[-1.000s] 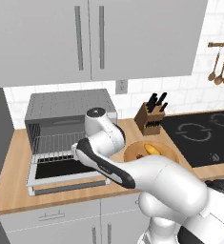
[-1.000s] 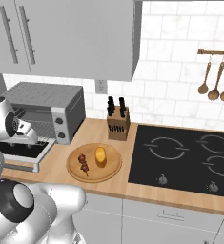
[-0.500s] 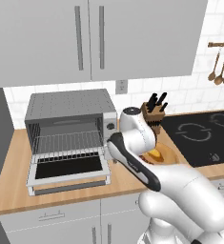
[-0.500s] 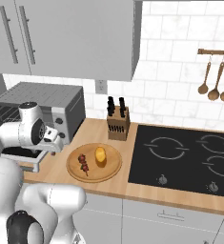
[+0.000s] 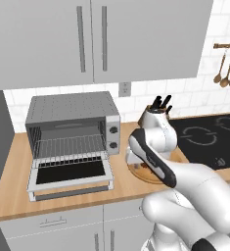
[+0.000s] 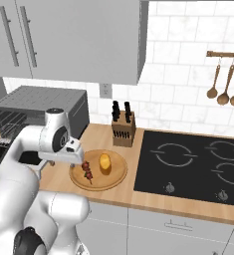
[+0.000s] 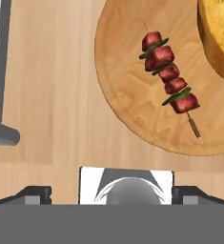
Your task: Pick up the kebab skewer and baguette bread, and place them inside the toaster oven. Close the toaster oven door and start by setting the timer.
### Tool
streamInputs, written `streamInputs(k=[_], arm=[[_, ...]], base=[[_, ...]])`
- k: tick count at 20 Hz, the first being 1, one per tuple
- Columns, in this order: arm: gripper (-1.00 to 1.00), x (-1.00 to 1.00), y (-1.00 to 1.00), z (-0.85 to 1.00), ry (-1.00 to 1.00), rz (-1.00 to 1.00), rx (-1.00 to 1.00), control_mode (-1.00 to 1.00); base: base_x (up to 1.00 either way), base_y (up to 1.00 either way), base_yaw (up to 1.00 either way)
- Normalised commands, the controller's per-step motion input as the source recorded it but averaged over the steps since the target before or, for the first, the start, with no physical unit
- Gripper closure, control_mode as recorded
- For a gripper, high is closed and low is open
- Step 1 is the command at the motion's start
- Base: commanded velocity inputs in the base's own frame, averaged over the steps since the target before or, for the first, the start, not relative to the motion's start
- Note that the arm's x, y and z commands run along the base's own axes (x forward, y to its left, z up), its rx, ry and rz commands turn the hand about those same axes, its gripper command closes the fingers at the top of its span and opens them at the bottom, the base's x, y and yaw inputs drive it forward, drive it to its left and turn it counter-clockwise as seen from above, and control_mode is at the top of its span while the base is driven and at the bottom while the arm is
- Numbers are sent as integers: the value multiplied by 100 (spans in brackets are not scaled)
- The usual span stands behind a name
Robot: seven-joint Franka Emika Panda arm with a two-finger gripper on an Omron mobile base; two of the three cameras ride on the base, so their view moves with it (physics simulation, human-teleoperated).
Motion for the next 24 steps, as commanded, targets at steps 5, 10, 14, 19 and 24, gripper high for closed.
streamInputs(k=[5,10,14,19,24], arm=[[-100,4,-27,-3,6,0,0,-100],[-100,21,-39,0,0,0,0,-100],[-100,34,-58,0,1,0,0,-100],[-100,45,-51,-2,0,1,0,-100],[-100,44,-30,-18,0,9,0,-100]], base=[[0,0,0],[0,0,0],[0,0,0],[0,0,0],[0,0,0]])
